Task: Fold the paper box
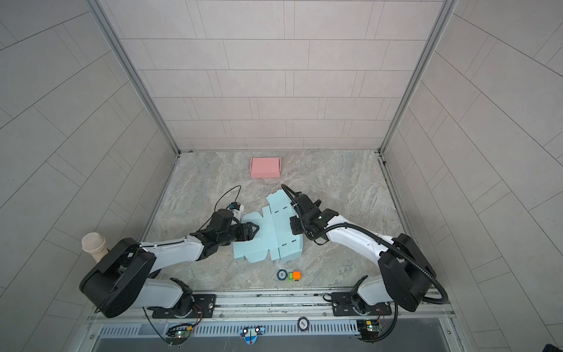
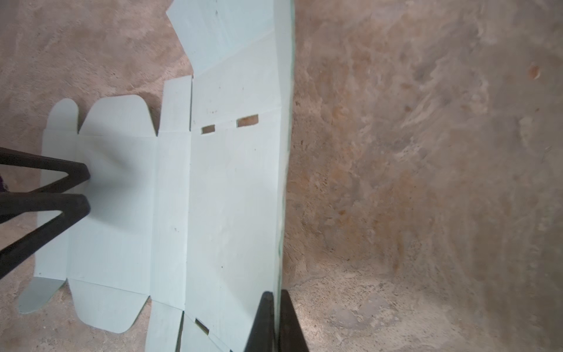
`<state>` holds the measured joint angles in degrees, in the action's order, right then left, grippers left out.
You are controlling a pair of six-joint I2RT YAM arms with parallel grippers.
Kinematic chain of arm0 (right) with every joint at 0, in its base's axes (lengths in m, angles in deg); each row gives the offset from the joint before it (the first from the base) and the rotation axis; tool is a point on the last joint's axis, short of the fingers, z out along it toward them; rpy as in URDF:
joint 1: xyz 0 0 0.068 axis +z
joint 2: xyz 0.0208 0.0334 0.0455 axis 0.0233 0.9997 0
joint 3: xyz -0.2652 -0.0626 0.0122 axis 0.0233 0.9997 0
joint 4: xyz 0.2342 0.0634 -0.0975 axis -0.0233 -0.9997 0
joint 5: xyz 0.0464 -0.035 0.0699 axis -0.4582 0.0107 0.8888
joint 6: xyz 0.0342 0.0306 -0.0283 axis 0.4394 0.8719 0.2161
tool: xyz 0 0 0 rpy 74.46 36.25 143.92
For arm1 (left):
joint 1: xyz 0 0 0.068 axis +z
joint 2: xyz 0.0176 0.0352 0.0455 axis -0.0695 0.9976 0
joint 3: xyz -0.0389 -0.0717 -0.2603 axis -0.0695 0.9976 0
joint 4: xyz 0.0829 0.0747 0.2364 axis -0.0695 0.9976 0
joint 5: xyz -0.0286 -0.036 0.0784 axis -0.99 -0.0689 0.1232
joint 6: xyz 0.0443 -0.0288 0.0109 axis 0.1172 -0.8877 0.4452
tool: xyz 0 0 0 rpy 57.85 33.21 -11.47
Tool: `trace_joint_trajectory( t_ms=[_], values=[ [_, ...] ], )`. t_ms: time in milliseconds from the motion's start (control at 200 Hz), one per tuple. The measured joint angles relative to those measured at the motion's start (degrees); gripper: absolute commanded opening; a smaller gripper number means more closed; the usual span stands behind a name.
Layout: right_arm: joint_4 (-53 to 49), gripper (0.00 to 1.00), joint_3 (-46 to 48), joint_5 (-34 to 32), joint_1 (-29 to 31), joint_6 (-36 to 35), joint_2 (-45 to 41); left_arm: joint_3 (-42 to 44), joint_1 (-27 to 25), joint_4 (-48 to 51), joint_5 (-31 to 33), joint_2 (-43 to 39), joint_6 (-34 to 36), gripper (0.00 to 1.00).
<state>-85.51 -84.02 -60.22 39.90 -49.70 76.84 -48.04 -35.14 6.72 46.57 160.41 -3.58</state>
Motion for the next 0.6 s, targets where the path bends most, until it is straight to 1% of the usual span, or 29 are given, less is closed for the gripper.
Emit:
trace_joint_trajectory(
  t_ms=[35,130,260,395,601],
  values=[
    [-0.9,0.00,-0.9,-0.9,0.5,-0.5,0.0,0.0,-0.2,-0.4,-0.1,0.3,-0.2,0.58],
    [-3.0,0.00,-2.1,-3.2,1.2,-1.7,0.0,0.0,-0.6,-1.3,-0.8,0.7,-1.0,0.42],
    [-5.2,0.00,-3.5,-5.8,1.2,-3.4,0.7,-0.2,-0.8,-2.3,-2.1,0.7,-2.0,0.22],
    [-6.7,0.00,-5.3,-7.6,1.2,-5.3,1.4,-1.9,-0.8,-2.1,-2.8,1.0,-1.9,0.15],
    [-8.2,0.00,-7.6,-9.2,1.3,-8.0,2.4,-7.2,-0.7,-1.1,-3.0,2.5,-1.6,0.15]
  ],
)
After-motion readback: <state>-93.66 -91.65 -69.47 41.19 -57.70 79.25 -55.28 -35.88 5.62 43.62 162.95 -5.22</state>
